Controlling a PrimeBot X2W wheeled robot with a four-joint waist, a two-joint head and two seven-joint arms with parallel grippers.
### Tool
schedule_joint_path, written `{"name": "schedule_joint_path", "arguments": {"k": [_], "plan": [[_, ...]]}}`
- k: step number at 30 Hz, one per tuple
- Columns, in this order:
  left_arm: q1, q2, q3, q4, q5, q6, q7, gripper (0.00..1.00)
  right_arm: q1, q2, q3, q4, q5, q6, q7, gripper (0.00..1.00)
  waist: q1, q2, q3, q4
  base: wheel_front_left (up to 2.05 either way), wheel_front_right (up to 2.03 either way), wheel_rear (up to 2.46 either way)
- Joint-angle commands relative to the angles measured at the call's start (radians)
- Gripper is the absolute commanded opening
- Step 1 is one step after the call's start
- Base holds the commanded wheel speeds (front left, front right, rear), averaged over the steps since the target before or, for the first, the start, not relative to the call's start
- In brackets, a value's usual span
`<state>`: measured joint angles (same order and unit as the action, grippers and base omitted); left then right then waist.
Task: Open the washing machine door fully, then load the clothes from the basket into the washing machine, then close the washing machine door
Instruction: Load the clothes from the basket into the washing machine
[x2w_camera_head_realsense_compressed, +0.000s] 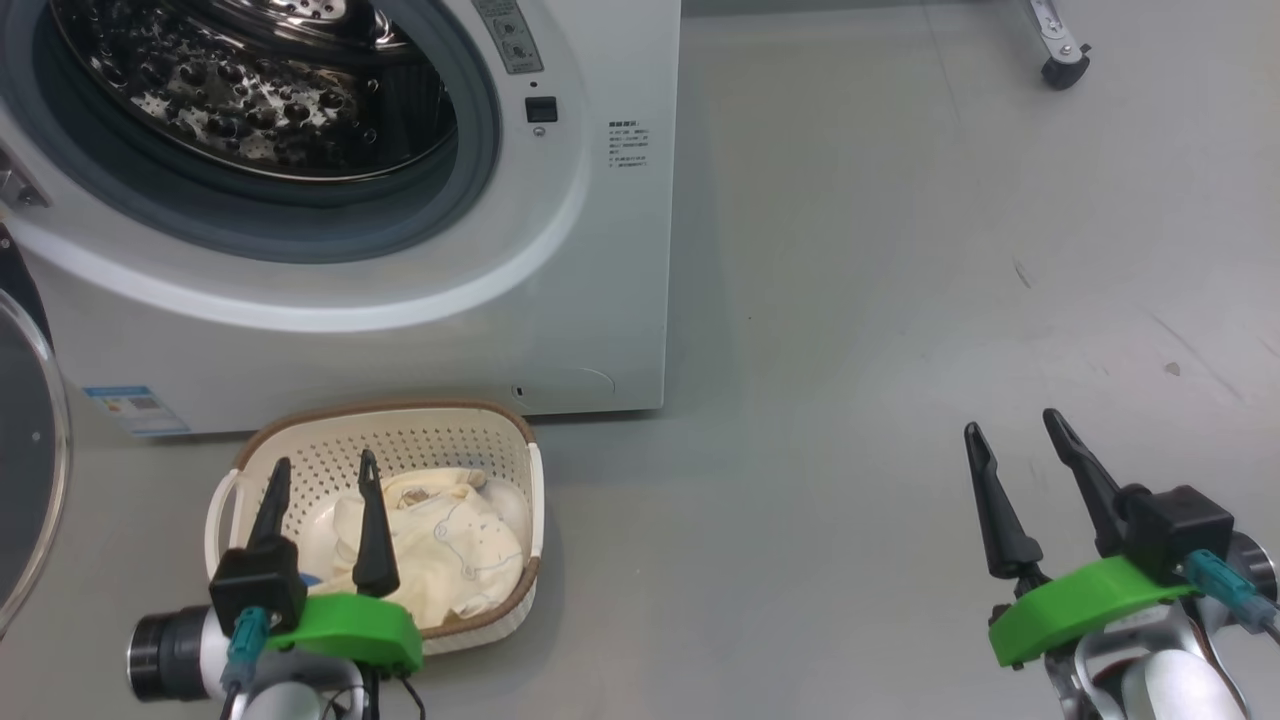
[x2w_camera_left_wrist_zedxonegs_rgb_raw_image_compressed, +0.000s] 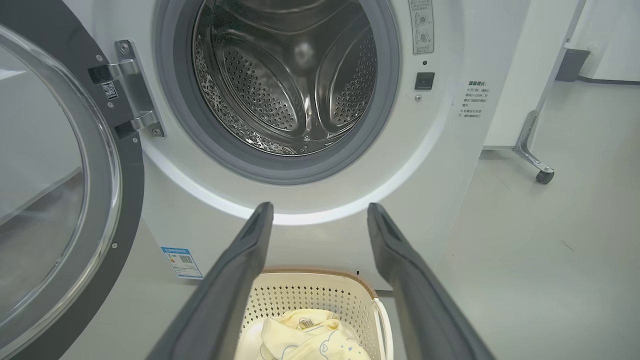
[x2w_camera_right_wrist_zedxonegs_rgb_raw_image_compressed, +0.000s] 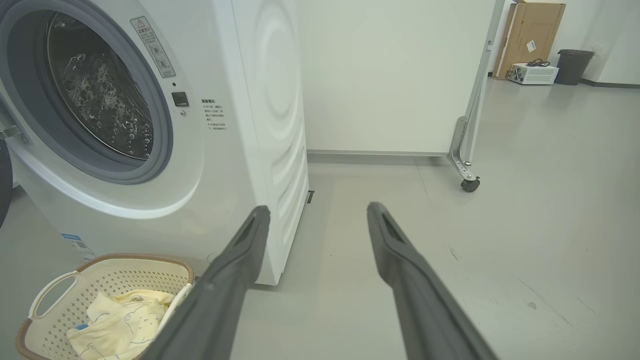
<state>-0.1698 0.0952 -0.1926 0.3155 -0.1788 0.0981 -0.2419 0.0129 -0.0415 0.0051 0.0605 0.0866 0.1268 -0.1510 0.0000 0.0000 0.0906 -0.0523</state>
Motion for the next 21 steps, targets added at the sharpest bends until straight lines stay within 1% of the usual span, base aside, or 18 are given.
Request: {"name": "schedule_joint_path", "arguments": {"k": [1,7,13,19,21], "plan": [[-0.052,0.023,0.031,-0.027,-0.004,0.006,-0.014,1.00,-0.048,-0.009,0.021,-0.030,-0.003,0.004,-0.015,1.00,0.0000,0.0000,0.001,0.000,0.00,0.00,0.00],[-0.061,0.024,0.022,-0.020,-0.004,0.006,-0.015,1.00,-0.049,-0.009,0.022,-0.033,-0.003,0.004,-0.014,1.00,0.0000,0.0000,0.008,0.001,0.00,0.00,0.00],[-0.080,0.019,0.001,-0.003,-0.006,-0.003,-0.007,1.00,-0.053,-0.009,0.022,-0.042,-0.002,0.004,-0.013,1.00,0.0000,0.0000,0.032,0.006,0.00,0.00,0.00],[-0.146,0.023,-0.023,0.062,0.001,-0.022,0.006,1.00,-0.070,-0.009,0.028,-0.055,0.001,0.004,-0.013,1.00,0.0000,0.0000,0.088,0.007,0.00,0.00,0.00],[-0.195,0.019,-0.033,0.122,-0.001,-0.031,0.018,1.00,-0.086,-0.009,0.029,-0.058,0.003,0.004,-0.016,1.00,0.0000,0.0000,0.127,0.004,0.00,0.00,0.00]]}}
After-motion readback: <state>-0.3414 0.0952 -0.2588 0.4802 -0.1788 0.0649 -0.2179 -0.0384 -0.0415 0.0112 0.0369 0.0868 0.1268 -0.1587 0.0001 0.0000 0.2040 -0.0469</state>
